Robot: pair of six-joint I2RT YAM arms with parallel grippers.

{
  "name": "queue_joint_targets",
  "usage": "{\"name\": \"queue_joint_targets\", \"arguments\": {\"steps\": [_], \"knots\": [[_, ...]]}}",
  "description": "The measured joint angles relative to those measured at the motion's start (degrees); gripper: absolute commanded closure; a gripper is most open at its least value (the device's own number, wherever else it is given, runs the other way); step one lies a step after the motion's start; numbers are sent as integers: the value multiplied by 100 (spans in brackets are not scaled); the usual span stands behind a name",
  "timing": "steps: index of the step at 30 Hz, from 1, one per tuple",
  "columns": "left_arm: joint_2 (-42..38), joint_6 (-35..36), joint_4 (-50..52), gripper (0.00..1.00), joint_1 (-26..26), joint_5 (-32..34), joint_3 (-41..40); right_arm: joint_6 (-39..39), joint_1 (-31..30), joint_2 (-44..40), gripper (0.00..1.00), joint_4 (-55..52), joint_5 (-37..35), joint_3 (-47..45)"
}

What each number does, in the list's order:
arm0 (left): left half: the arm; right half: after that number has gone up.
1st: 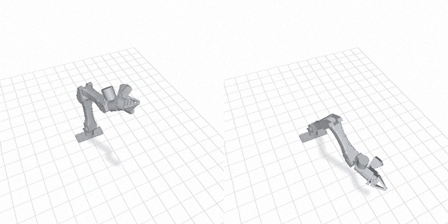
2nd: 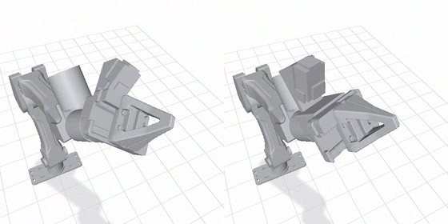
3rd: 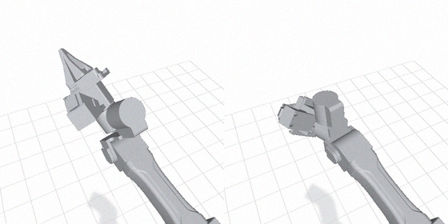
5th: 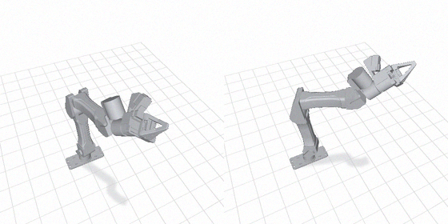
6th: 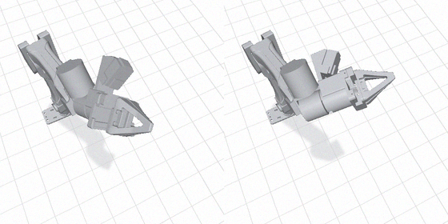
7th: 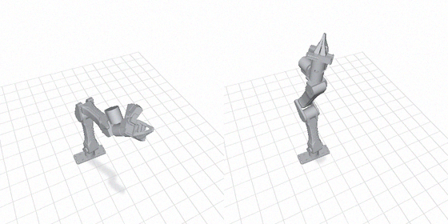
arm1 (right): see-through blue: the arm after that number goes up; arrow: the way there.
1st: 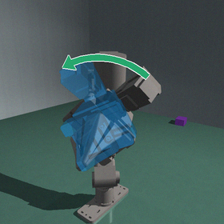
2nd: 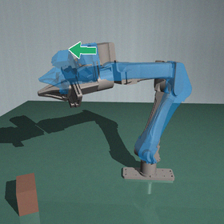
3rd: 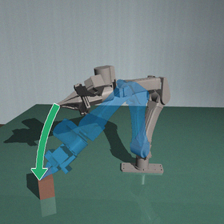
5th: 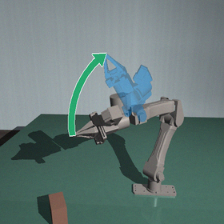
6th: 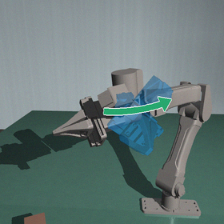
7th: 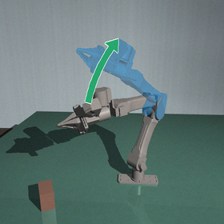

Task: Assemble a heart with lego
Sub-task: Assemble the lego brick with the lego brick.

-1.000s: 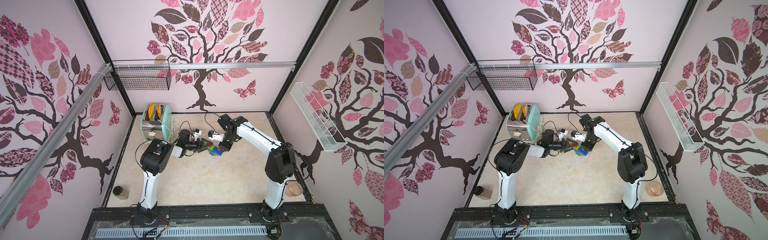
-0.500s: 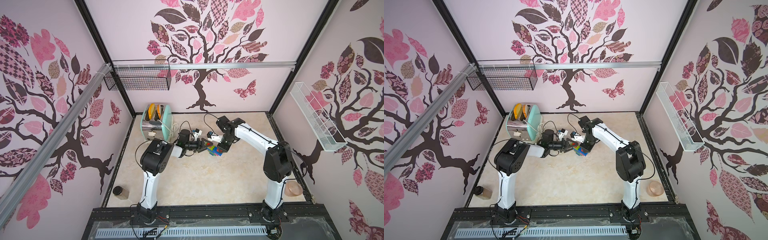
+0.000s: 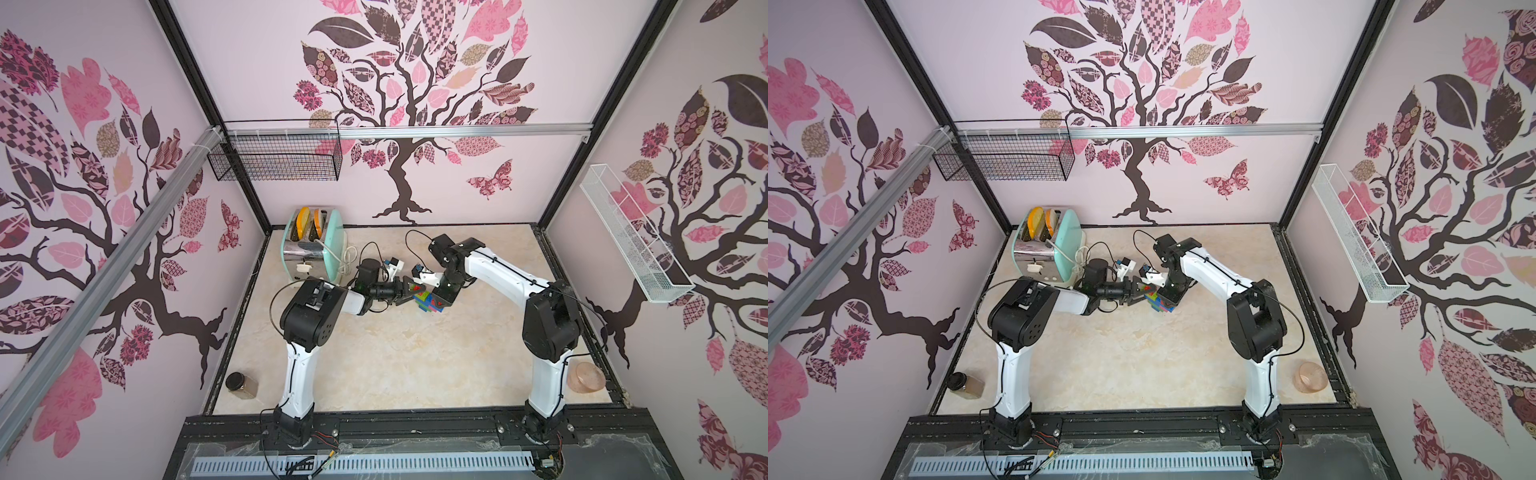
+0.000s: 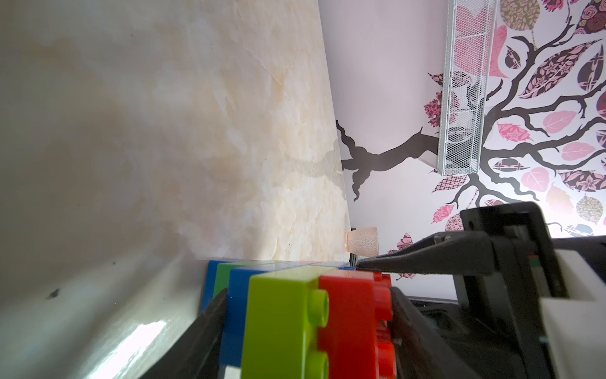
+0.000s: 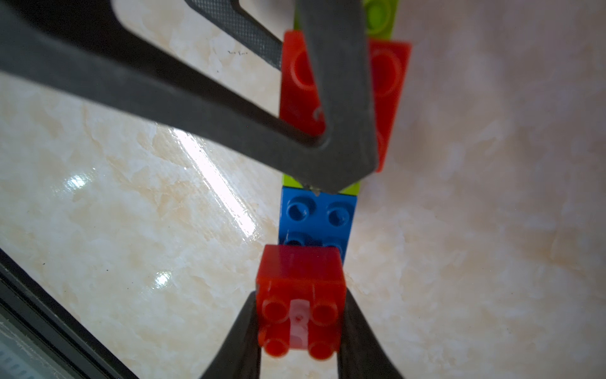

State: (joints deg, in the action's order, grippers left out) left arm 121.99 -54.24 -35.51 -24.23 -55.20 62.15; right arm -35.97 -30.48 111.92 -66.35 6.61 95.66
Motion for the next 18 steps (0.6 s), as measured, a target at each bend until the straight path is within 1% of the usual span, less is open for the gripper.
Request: {"name": "queue_joint_targets", "arguments": {"steps": [12,18], "knots": [[0,-48,4,34,2,9,0,144,-15,81,78,68,-203,76],[-2,-42,4,34,2,9,0,210,-13,107,78,127,-151,105]]}}
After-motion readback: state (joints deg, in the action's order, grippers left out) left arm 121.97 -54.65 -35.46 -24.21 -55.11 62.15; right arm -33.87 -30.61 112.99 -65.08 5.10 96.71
